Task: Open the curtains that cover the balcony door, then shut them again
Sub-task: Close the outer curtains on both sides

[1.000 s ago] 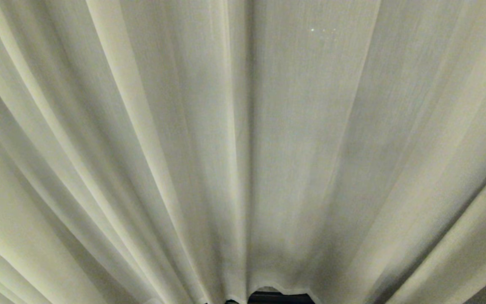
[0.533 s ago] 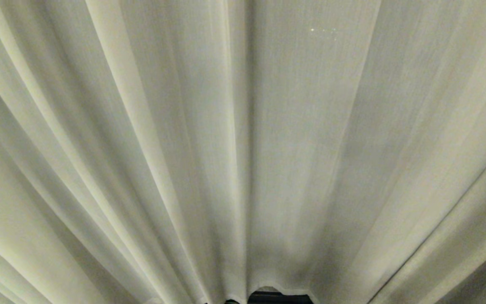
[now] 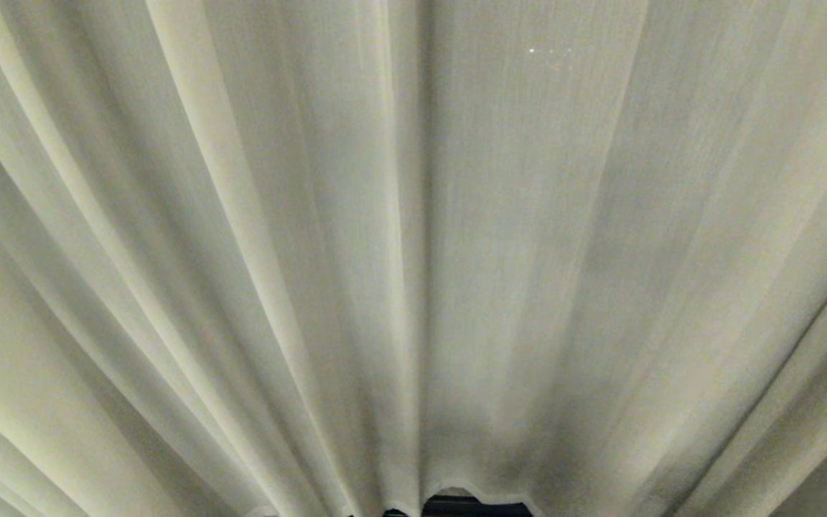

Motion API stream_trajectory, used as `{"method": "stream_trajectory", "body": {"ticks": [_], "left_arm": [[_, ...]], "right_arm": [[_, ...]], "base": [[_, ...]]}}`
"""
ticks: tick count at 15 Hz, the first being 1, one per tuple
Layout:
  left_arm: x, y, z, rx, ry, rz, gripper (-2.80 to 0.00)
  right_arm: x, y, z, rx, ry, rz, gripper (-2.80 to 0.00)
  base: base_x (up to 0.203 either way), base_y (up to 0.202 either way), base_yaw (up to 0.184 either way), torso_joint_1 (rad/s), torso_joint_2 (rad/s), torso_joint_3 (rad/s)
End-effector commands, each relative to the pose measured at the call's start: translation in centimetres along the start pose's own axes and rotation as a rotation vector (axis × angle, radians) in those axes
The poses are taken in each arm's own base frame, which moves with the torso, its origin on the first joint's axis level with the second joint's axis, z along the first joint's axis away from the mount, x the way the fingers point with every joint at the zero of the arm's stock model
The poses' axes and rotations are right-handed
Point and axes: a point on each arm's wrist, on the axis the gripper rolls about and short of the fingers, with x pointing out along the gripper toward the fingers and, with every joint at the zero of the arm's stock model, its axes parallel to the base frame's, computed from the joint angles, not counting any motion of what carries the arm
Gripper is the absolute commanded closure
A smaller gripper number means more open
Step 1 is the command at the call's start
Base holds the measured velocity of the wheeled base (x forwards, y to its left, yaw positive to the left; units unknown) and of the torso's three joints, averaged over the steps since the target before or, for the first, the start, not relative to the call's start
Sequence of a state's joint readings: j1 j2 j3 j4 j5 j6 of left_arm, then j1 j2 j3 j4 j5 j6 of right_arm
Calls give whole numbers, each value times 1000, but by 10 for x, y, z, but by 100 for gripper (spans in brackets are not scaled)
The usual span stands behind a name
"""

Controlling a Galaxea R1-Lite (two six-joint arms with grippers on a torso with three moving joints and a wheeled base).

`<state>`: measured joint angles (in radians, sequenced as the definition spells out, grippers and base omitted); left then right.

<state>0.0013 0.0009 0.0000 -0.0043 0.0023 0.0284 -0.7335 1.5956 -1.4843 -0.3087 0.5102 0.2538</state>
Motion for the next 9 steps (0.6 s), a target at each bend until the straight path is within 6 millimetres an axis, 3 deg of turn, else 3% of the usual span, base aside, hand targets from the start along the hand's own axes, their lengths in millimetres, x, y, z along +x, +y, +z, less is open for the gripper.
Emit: {"method": "stream_trajectory", "body": {"ticks": [1,7,9], "left_arm": [[0,0,0,1,-1,3,0],[0,0,0,1,-1,1,0],[0,0,0,1,-1,1,0]], "right_arm": [[-12,18,14,23,-34,66,0],[-27,85,24,80,-54,293,0],[-34,108,19,118,-32,379,0]], "base": [[0,0,0,0,0,0],[0,0,0,0,0,0],[0,0,0,0,0,0]]}}
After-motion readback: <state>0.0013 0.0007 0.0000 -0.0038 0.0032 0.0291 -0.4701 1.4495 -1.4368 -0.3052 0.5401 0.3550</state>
